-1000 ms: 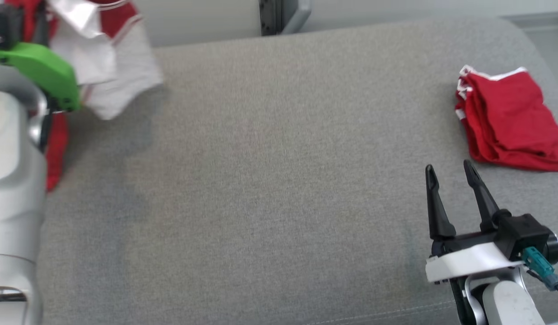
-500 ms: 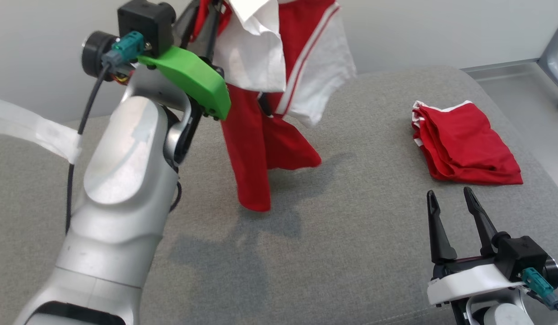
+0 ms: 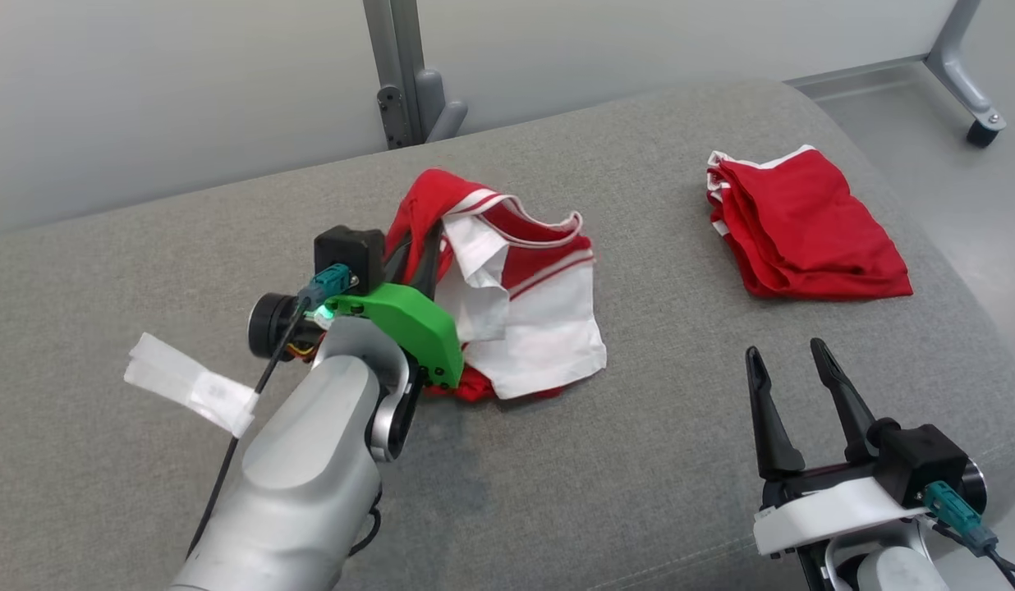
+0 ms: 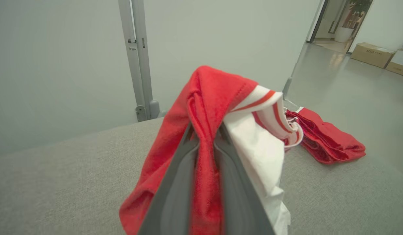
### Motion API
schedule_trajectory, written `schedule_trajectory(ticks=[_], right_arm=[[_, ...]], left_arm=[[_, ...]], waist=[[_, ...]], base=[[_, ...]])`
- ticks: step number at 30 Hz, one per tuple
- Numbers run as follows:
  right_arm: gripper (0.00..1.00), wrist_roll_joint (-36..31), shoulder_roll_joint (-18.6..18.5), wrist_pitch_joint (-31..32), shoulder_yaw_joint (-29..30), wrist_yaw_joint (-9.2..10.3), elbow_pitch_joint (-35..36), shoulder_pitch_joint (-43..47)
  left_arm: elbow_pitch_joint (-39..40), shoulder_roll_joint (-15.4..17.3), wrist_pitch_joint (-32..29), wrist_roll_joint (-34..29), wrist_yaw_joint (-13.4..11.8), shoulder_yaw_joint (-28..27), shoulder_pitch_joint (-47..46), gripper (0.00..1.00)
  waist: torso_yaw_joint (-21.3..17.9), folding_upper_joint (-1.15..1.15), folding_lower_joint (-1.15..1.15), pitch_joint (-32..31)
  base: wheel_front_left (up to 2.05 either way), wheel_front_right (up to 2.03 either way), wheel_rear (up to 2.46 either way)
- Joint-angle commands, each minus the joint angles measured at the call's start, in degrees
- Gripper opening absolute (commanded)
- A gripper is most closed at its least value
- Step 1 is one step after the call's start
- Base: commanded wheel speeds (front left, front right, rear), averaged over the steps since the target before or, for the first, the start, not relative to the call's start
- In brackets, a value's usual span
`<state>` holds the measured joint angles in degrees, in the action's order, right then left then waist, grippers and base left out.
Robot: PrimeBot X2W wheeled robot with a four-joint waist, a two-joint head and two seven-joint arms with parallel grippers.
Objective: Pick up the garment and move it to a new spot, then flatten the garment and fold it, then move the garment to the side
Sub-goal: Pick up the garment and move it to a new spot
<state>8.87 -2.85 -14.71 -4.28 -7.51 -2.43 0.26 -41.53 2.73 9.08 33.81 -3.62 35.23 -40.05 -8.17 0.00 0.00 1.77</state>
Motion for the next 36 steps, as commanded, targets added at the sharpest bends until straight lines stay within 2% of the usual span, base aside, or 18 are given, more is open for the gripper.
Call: schedule_trajectory(ticks=[1, 5, 9, 10, 11, 12, 13, 19, 30, 36], right_arm=[[1.00, 0.2, -0.1, -0.2, -0.2, 0.05, -0.2, -1.0], [1.00, 0.5, -0.1, -0.4, -0.4, 0.05, -0.6, -1.7], [1.00, 0.5, -0.1, -0.5, -0.3, 0.05, -1.0, -2.2], [1.00, 0.5, -0.1, -0.5, -0.2, 0.05, -1.1, -2.3], [1.00, 0.5, -0.1, -0.5, 0.0, 0.05, -1.1, -2.4], [1.00, 0.5, -0.1, -0.5, 0.1, 0.05, -1.2, -2.5], [1.00, 0.4, -0.1, -0.5, 0.1, 0.05, -1.3, -2.6], [1.00, 0.0, -0.1, -0.5, 0.6, 0.05, -1.5, -2.6], [1.00, -1.1, -0.1, -0.6, 2.3, 0.05, -1.3, -0.6], [1.00, -1.6, -0.1, -0.5, 3.9, 0.05, -0.7, 1.1]], left_arm=[[-2.4, 0.3, 1.1, 0.7, -0.9, -0.2, 0.2, 0.00], [-9.0, 0.3, 3.0, 1.9, -2.0, -0.8, -0.4, 0.00], [-14.6, 0.3, 4.5, 3.0, -2.0, -1.8, -0.5, 0.00], [-15.6, 0.3, 4.8, 3.3, -1.7, -2.0, -0.3, 0.08], [-16.4, 0.3, 5.1, 3.5, -1.4, -2.0, -0.2, 0.29], [-17.0, 0.3, 5.2, 3.7, -1.1, -2.0, 0.0, 0.71], [-17.5, 0.3, 5.5, 3.9, -0.9, -2.0, 0.1, 1.00], [-16.4, 0.3, 6.2, 4.3, 0.8, -2.3, 0.8, 1.00], [-1.0, 0.8, 6.1, -3.5, 3.1, -9.2, 10.3, 1.00], [8.4, 1.1, 6.1, -7.7, 3.0, -14.0, 19.0, 1.00]], waist=[[-1.1, 0.00, 0.00, 1.6], [-1.6, 0.00, 0.00, 3.0], [-1.7, 0.00, 0.00, 3.9], [-1.7, 0.00, 0.00, 4.0], [-1.6, 0.00, 0.00, 4.0], [-1.4, 0.00, 0.00, 4.0], [-1.3, 0.00, 0.00, 4.0], [0.0, 0.00, 0.00, 3.3], [3.2, 0.00, 0.00, -0.5], [5.3, 0.00, 0.00, -2.1]], base=[[0.00, 0.00, 0.00], [0.00, 0.00, 0.00], [0.00, 0.00, 0.00], [0.00, 0.00, 0.00], [0.00, 0.00, 0.00], [0.00, 0.00, 0.00], [0.00, 0.00, 0.00], [0.00, 0.00, 0.00], [0.00, 0.00, 0.00], [0.00, 0.00, 0.00]])
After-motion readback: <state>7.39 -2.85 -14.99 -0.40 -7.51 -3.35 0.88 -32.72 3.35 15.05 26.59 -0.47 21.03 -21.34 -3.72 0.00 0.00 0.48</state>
